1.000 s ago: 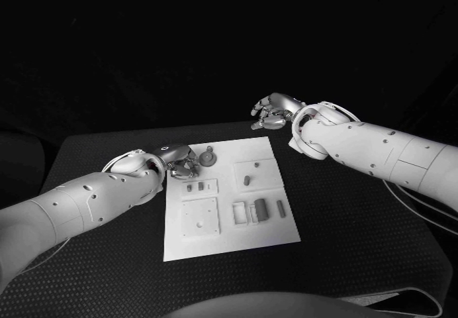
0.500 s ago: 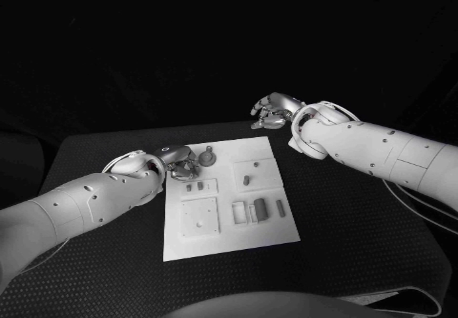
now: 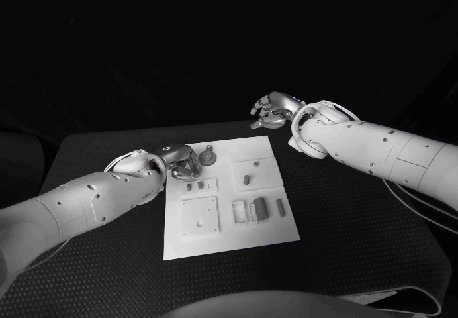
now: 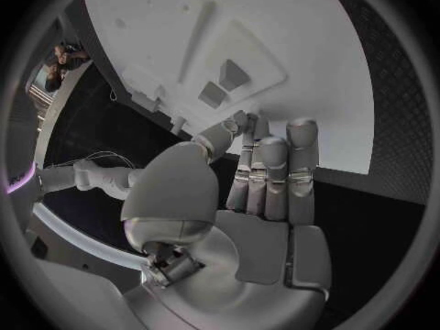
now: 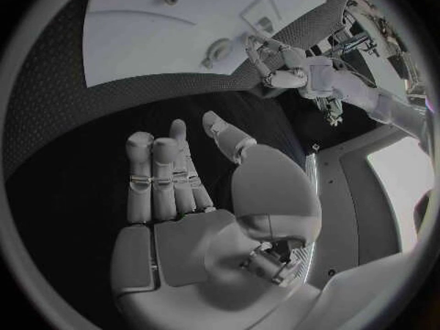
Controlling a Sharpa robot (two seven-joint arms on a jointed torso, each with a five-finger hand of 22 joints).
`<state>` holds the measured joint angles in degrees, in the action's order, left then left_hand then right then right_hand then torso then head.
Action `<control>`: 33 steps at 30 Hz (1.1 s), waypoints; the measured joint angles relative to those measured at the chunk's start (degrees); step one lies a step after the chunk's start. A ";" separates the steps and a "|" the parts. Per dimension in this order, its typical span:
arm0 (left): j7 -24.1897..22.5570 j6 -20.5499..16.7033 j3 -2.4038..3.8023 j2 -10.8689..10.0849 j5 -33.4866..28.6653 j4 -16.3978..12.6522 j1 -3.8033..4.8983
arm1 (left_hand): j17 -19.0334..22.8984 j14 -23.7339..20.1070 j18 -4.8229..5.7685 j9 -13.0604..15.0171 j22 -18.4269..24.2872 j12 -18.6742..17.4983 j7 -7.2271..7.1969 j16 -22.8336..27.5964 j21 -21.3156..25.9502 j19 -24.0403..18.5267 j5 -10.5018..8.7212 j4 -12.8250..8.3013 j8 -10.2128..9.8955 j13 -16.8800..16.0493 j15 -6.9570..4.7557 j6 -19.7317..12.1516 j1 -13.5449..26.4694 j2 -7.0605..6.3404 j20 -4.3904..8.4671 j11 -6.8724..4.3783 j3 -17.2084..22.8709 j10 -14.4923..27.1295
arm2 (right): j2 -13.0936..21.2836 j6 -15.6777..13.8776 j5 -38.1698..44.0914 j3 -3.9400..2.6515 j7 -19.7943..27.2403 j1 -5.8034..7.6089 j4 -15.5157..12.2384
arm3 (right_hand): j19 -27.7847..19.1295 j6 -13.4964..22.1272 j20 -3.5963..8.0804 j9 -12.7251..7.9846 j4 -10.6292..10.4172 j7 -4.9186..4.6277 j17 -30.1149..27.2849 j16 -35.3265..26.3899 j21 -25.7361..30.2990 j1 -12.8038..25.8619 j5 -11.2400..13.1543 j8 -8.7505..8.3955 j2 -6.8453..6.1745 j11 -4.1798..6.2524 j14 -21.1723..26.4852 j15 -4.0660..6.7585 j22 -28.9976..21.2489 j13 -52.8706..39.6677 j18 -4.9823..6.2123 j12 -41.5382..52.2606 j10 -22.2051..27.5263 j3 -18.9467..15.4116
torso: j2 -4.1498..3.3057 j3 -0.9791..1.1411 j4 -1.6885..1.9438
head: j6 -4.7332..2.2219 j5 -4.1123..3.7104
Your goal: Assemble the parts on the task board
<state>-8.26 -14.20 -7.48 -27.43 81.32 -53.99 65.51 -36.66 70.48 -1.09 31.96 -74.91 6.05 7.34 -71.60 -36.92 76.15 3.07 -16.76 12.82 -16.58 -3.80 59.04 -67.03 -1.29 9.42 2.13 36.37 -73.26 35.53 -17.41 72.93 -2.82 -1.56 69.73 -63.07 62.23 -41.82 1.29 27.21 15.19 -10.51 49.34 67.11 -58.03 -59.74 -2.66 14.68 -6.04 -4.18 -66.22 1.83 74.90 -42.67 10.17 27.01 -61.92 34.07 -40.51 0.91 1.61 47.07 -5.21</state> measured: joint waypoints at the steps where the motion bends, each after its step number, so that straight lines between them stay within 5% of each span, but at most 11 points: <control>1: -0.01 -0.04 -0.01 0.01 0.02 0.02 -0.01 | 0.00 0.00 0.00 0.00 0.00 0.10 0.00 0.00 0.00 0.00 -0.01 0.00 0.14 0.00 0.00 -0.01 0.00 0.00 0.00 0.00 0.00 0.00 | 0.01 0.00 0.00 0.00 0.00 0.00 0.00 | 0.00 0.00 0.00 0.00 0.00 0.00 0.00 0.00 0.00 0.00 0.00 0.00 0.00 0.00 0.00 0.00 0.00 0.00 0.00 0.00 0.00 0.00 | 0.00 0.00 -0.01 | 0.00 0.00; 20: -0.79 -1.46 -0.22 -0.33 -0.09 -0.14 -0.29 | -0.05 -0.19 0.00 -0.02 0.01 0.53 -0.33 0.00 0.00 -0.09 -0.23 0.00 0.32 -0.30 0.01 -0.05 -0.28 -0.28 -0.12 0.23 -0.47 0.22 | 0.01 0.00 0.00 0.00 0.04 0.00 -0.01 | 0.00 -0.09 -0.01 0.00 0.00 -0.03 0.00 0.00 0.00 0.00 0.00 0.00 0.00 0.00 -0.01 -0.01 0.04 0.01 0.00 0.00 0.00 0.00 | 0.02 0.01 0.02 | 0.04 0.01; 33: -1.22 -2.81 -0.41 -0.39 -0.99 0.02 -0.59 | -0.21 -0.73 0.01 -1.51 -0.03 1.94 0.84 0.00 0.00 -0.83 0.46 -0.10 -1.56 -1.43 0.56 -4.08 -0.26 -1.84 -0.20 0.95 -1.83 2.00 | 0.04 -0.06 0.00 0.00 0.16 0.00 -0.01 | 0.22 -0.06 0.02 0.00 0.00 -0.07 -0.05 0.00 0.00 0.00 0.00 0.00 0.00 0.00 -0.02 -0.02 0.03 0.00 0.00 0.00 0.00 0.00 | 0.02 -0.02 0.03 | -0.05 -0.02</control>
<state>-9.48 -17.00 -7.89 -27.82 80.33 -53.98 64.92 -36.87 69.76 -1.09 30.44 -74.94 7.98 8.17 -71.60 -36.92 75.32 3.53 -16.87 11.26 -18.01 -3.25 54.95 -67.29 -3.13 9.22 3.08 34.55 -71.25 35.57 -17.47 72.93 -2.82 -1.40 69.73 -63.09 62.45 -41.88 1.31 27.21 15.19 -10.58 49.29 67.11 -58.03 -59.74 -2.66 14.68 -6.04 -4.18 -66.24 1.81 74.94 -42.67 10.17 27.01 -61.92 34.07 -40.48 0.90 1.64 47.02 -5.23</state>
